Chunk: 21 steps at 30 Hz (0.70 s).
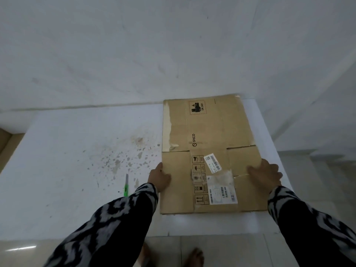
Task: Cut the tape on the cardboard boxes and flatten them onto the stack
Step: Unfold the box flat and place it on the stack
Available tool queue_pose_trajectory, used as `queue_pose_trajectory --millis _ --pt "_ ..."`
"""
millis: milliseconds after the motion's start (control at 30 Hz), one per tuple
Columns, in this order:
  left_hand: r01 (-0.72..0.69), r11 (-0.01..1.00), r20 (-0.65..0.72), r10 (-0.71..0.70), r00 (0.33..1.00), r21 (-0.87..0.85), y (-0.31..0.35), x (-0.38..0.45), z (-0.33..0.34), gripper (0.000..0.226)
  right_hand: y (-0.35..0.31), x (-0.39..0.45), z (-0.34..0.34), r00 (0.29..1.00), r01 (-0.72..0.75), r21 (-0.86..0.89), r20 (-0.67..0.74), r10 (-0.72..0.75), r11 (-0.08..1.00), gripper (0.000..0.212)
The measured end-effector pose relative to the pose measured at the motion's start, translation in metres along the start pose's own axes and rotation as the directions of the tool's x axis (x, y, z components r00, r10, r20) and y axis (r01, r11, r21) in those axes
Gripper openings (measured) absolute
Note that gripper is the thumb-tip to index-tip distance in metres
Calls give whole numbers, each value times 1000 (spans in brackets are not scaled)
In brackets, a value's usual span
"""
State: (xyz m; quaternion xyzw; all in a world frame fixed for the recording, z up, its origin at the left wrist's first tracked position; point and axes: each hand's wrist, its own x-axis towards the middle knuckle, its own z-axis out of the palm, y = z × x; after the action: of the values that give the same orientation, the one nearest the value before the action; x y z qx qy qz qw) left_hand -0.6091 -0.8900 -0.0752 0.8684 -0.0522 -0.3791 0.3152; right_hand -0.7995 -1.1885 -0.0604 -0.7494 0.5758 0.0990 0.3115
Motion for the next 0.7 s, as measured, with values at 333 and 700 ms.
queue_pose_trajectory --millis 333,700 --pt "11 961 -113 21 993 277 13 2 6 31 7 -1 5 1000 -9 130 24 6 991 58" --pt "42 937 -126 3 992 348 13 13 13 45 12 0 0 999 24 122 29 -27 992 42"
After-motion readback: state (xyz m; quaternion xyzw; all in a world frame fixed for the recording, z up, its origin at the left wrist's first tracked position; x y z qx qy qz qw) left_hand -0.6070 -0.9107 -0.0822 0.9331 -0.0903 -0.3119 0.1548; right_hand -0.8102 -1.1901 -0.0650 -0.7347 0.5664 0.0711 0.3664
